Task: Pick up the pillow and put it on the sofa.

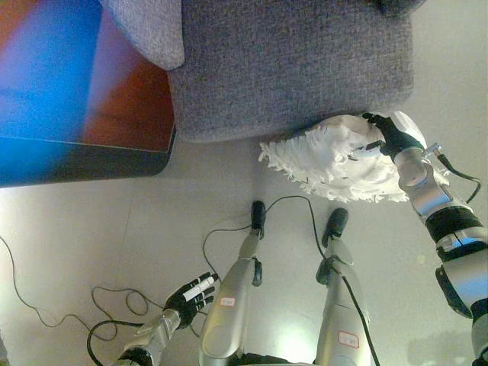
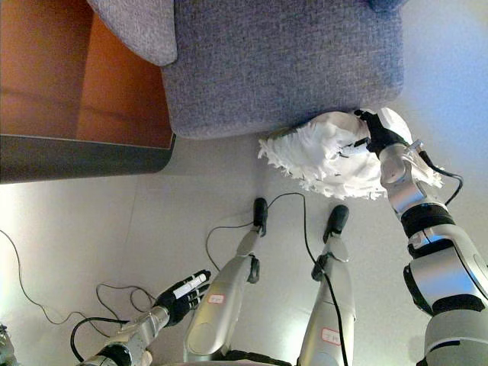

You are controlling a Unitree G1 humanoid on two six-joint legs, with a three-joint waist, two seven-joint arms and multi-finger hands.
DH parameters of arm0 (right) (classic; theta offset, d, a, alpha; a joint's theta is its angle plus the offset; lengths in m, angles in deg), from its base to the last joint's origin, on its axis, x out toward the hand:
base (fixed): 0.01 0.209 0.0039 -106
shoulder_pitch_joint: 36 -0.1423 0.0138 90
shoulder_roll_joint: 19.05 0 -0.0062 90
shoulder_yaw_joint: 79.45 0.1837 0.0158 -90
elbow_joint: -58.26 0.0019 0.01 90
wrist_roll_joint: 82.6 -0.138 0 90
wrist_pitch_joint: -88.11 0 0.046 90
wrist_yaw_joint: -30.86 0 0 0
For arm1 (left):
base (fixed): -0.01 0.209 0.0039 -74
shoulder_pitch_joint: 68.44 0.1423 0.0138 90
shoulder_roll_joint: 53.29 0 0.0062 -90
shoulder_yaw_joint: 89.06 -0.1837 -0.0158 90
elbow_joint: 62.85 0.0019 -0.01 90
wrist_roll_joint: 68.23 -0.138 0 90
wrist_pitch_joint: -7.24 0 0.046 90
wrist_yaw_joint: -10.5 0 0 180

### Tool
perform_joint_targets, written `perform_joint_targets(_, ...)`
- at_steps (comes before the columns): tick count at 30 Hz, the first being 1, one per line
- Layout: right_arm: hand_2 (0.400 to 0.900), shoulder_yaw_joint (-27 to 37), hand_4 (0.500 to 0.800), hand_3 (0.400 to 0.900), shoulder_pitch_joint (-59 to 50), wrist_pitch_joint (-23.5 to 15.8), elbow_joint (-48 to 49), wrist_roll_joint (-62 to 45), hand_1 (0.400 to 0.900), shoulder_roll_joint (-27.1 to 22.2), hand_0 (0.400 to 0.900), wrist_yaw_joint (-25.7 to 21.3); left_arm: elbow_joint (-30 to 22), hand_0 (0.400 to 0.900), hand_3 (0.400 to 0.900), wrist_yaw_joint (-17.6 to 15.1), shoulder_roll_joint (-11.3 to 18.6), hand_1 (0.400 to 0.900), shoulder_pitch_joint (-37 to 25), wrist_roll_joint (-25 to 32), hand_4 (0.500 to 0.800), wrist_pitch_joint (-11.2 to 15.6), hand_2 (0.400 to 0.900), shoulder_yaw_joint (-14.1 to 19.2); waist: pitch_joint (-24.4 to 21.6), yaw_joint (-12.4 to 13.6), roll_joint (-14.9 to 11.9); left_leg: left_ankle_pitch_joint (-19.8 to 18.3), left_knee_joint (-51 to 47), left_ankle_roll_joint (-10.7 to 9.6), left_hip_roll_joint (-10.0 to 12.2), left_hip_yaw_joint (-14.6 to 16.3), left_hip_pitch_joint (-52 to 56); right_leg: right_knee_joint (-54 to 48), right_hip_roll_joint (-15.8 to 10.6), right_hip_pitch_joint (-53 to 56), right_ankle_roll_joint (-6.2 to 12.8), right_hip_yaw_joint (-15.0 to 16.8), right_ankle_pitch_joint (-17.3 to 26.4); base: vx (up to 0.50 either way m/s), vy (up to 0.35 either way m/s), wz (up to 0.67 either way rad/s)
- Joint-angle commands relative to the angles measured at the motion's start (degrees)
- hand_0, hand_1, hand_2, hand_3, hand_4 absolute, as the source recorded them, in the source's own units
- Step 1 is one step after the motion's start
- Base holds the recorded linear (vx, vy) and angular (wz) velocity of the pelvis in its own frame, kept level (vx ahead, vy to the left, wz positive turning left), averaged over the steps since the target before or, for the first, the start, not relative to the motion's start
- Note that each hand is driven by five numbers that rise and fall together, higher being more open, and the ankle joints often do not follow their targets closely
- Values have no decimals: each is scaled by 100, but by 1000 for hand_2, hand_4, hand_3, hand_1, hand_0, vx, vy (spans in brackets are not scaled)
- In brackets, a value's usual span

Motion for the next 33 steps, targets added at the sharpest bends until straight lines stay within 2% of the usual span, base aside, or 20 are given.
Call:
perform_joint_targets(1,900,-370,800,900,-789,-110,582,-471,900,-312,900,100,-17,900,900,-192,221,900,431,167,800,23,900,-266,153,146,33,-367,538,-8,-296,-29,-379,353,307,100,-6,-328,-628,-13,-17,4)
perform_joint_targets(4,900,-383,800,900,-971,-67,739,-687,900,-224,900,540,-95,900,900,-211,243,900,466,139,800,23,900,-261,153,194,43,-363,598,-14,-269,-54,-533,448,306,-45,-23,-332,-661,-10,-31,3)
perform_joint_targets(5,643,-400,646,643,-989,-32,771,-660,643,-213,643,543,-103,900,900,-221,251,900,461,156,800,17,900,-266,153,194,40,-363,610,-19,-268,-55,-552,455,312,-61,-26,-327,-663,-1,-31,2)
perform_joint_targets(6,643,-439,646,643,-1012,-28,764,-648,643,-215,643,571,-121,900,900,-234,267,900,473,170,800,21,900,-261,153,206,34,-360,612,-17,-264,-62,-567,454,318,-67,-30,-327,-665,-4,-36,1)
perform_joint_targets(7,400,-477,500,400,-1065,-39,728,-722,400,-231,400,617,-132,900,900,-240,287,900,483,167,800,42,900,-253,153,221,24,-362,617,-17,-256,-71,-585,462,319,-72,-35,-341,-675,-4,-37,0)
perform_joint_targets(11,400,-542,500,400,-1135,-106,712,-665,400,-302,400,645,-190,900,900,-247,319,900,552,146,800,123,900,-252,153,249,8,-355,561,-13,-241,-104,-514,459,324,-16,-35,-364,-679,-1,-10,0)
perform_joint_targets(19,400,-406,500,400,-1050,-215,742,-677,400,-436,400,864,-316,900,900,-238,338,900,669,75,800,73,900,-249,153,226,-51,-359,422,-54,-203,-82,-88,255,314,405,-2,-436,-624,-1,3,-5)
perform_joint_targets(25,400,-425,500,400,-975,-358,840,-771,400,-475,400,1512,-256,900,900,-285,398,900,687,-9,800,-47,900,-191,153,195,-222,-370,200,-88,-168,-102,490,-65,357,1009,27,-508,-548,9,-6,-4)
perform_joint_targets(31,400,-492,500,400,-849,-405,1099,-951,400,-602,400,1938,-74,900,900,-223,561,900,720,-181,800,-177,900,25,153,191,-514,-412,-24,-144,-79,-113,1291,-501,387,1937,68,-615,-453,42,-45,1)
perform_joint_targets(33,400,-483,500,400,-791,-359,1207,-1060,400,-657,400,2140,-9,900,900,-212,604,900,753,-247,800,-222,900,85,11,201,-624,-450,-108,-158,-42,-98,1525,-678,397,2227,91,-651,-420,88,-41,4)
